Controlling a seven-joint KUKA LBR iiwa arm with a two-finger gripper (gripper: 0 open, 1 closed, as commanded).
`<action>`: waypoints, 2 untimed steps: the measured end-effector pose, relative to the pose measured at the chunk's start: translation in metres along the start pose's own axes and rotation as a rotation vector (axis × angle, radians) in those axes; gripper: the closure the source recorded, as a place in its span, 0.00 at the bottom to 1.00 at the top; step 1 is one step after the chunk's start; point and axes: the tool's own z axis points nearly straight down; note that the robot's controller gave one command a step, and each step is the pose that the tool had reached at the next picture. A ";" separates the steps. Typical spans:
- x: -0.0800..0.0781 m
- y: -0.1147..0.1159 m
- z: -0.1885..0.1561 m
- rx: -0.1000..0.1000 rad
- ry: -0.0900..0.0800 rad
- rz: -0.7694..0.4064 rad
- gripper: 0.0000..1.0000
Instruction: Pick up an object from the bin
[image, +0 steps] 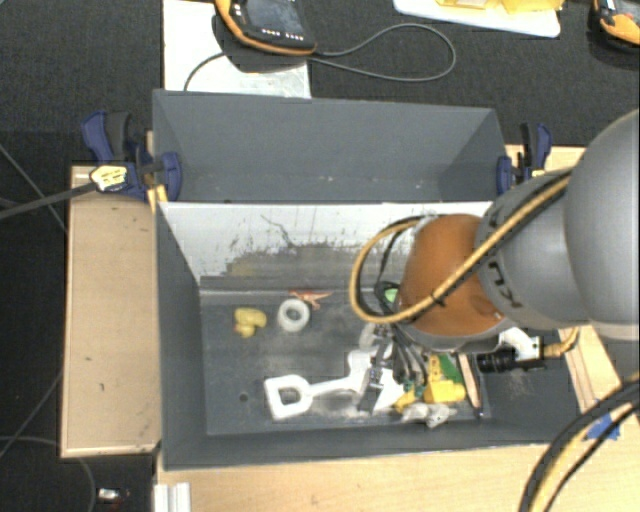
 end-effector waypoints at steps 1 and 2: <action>-0.007 0.000 -0.016 -0.001 -0.005 0.016 0.00; -0.007 0.000 -0.006 -0.001 -0.003 0.013 0.00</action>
Offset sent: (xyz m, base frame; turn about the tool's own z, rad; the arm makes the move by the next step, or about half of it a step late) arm 0.0057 -0.0008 -0.0029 0.0043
